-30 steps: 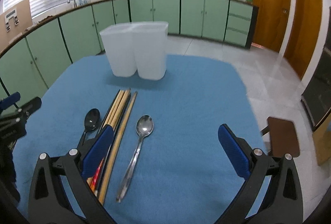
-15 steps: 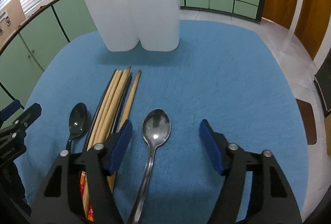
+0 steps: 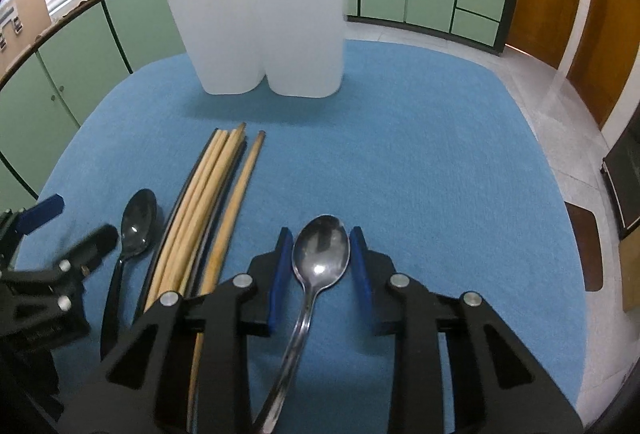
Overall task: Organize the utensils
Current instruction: 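Grasp the black plastic spoon with the left gripper while the right gripper lifts the silver spoon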
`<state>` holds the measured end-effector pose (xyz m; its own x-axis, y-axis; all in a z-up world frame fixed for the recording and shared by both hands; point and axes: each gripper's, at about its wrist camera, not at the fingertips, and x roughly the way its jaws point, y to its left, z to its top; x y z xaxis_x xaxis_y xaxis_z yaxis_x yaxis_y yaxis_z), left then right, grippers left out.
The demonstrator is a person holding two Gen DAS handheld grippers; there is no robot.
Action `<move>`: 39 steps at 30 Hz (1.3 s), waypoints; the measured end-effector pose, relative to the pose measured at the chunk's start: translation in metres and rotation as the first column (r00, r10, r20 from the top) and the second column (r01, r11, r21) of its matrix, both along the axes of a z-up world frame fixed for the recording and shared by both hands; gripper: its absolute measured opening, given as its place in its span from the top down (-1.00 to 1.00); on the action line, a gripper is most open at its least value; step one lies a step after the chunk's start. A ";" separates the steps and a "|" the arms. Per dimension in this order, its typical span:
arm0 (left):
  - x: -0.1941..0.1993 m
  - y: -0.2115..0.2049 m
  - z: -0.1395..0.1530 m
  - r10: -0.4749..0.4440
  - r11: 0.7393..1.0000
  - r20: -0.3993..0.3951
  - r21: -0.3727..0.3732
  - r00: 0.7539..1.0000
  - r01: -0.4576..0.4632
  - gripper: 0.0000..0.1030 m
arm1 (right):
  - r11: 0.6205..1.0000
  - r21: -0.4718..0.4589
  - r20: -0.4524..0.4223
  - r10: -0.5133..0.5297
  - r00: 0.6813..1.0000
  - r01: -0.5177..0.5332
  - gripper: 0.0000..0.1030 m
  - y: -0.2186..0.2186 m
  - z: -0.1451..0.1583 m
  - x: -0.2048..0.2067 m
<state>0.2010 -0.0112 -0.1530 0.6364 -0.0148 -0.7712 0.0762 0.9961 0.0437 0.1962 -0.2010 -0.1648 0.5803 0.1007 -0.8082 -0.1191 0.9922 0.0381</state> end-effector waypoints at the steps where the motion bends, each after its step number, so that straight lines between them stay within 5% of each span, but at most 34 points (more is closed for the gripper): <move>1: 0.000 -0.004 -0.001 -0.013 1.000 -0.004 -0.004 1.000 0.013 -0.84 | 1.000 0.002 0.000 -0.001 1.000 0.001 0.46 -0.003 0.000 -0.001; 14: 0.012 -0.010 -0.012 -0.032 0.997 -0.056 0.062 0.998 0.036 -0.87 | 1.000 -0.021 0.001 -0.013 1.000 0.013 0.45 -0.011 0.001 0.003; 24: 0.015 0.000 -0.008 -0.009 1.000 -0.069 -0.023 0.998 0.008 -0.87 | 0.997 -0.077 -0.005 -0.006 1.000 0.005 0.44 -0.001 0.001 0.011; 34: 0.040 -0.007 -0.007 0.021 1.000 -0.107 0.006 0.994 -0.021 -0.87 | 1.000 -0.025 -0.054 -0.012 0.998 0.011 0.20 -0.007 0.004 0.018; 36: 0.041 -0.009 -0.009 0.021 1.000 -0.115 0.003 0.993 -0.021 -0.83 | 1.000 -0.025 -0.066 -0.018 0.998 0.016 0.17 -0.006 0.005 0.021; 39: 0.042 -0.007 -0.009 0.011 0.999 -0.130 -0.039 0.991 -0.016 -0.50 | 0.999 -0.015 -0.093 -0.035 0.995 0.034 0.16 -0.005 0.006 0.027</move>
